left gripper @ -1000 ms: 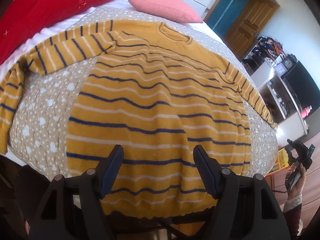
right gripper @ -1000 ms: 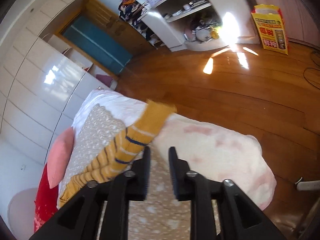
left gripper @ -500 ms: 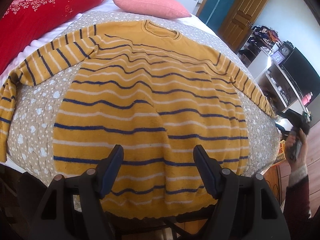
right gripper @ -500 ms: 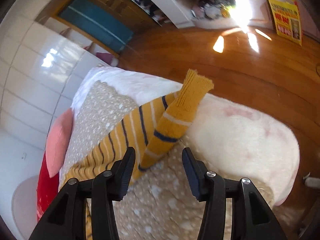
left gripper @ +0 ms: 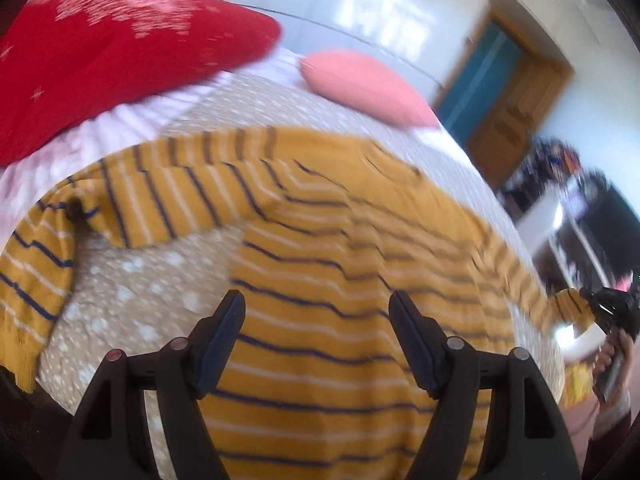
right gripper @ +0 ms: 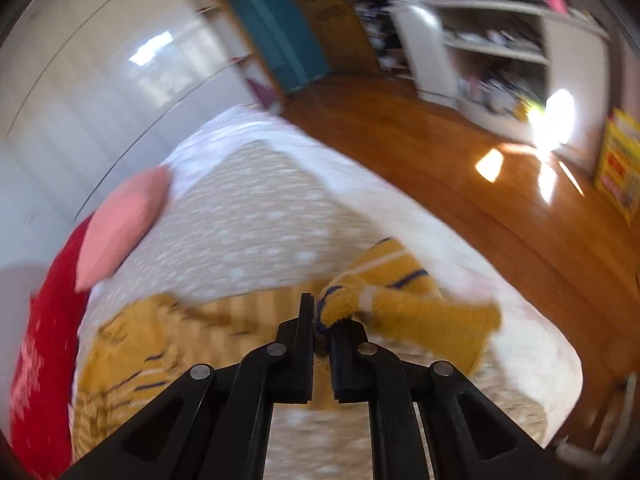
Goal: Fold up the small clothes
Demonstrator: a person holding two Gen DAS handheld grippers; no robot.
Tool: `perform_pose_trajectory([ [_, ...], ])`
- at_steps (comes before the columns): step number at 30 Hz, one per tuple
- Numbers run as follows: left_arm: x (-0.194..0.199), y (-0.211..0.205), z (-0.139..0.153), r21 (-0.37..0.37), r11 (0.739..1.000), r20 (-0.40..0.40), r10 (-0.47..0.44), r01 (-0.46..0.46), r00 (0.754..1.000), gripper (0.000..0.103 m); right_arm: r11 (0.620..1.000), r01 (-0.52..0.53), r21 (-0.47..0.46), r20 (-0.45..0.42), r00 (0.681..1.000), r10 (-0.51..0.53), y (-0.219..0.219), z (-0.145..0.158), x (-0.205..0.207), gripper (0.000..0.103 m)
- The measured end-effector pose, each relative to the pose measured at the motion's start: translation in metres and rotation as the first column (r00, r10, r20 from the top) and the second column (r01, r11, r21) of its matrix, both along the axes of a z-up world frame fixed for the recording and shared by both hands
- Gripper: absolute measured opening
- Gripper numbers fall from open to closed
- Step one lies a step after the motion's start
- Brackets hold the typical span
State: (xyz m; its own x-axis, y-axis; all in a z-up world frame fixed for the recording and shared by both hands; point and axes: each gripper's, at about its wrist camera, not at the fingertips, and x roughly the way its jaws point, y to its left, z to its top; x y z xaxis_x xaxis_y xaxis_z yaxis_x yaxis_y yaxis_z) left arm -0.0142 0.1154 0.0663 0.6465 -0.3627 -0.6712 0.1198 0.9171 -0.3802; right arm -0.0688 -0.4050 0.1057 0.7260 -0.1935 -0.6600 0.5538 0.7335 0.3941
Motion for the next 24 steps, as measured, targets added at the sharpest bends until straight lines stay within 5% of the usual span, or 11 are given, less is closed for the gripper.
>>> perform_pose_trajectory([
  [4, -0.014, 0.030, -0.007, -0.044, 0.998, -0.005, 0.046, -0.046, 0.999, 0.075, 0.972, -0.227, -0.055, 0.035, 0.973, 0.229, 0.088, 0.032, 0.074, 0.007],
  [8, -0.032, 0.058, -0.010, -0.010, 0.996, 0.003, 0.084, -0.084, 0.996, 0.076, 0.895, -0.444, -0.046, 0.053, 0.894, 0.446, 0.189, 0.030, 0.146, 0.007],
  [14, -0.049, 0.110, -0.018, -0.016, 0.988, -0.011, 0.154, -0.154, 0.988, 0.076, 0.690, -0.722, -0.039, -0.104, 0.690, 0.716, 0.352, -0.034, 0.231, 0.008],
  [17, -0.053, 0.136, -0.023, -0.028, 0.978, -0.026, 0.205, -0.205, 0.978, 0.077, 0.608, -0.793, -0.041, -0.218, 0.601, 0.769, 0.403, -0.065, 0.238, 0.010],
  [21, -0.054, 0.156, -0.031, -0.043, 0.969, -0.038, 0.241, -0.242, 0.970, 0.078, 0.507, -0.854, -0.114, -0.281, 0.517, 0.808, 0.444, -0.077, 0.217, 0.050],
  [24, -0.052, 0.160, -0.038, -0.053, 0.969, -0.054, 0.238, -0.241, 0.970, 0.078, 0.436, -0.876, -0.207, -0.346, 0.482, 0.805, 0.461, -0.075, 0.202, 0.059],
])
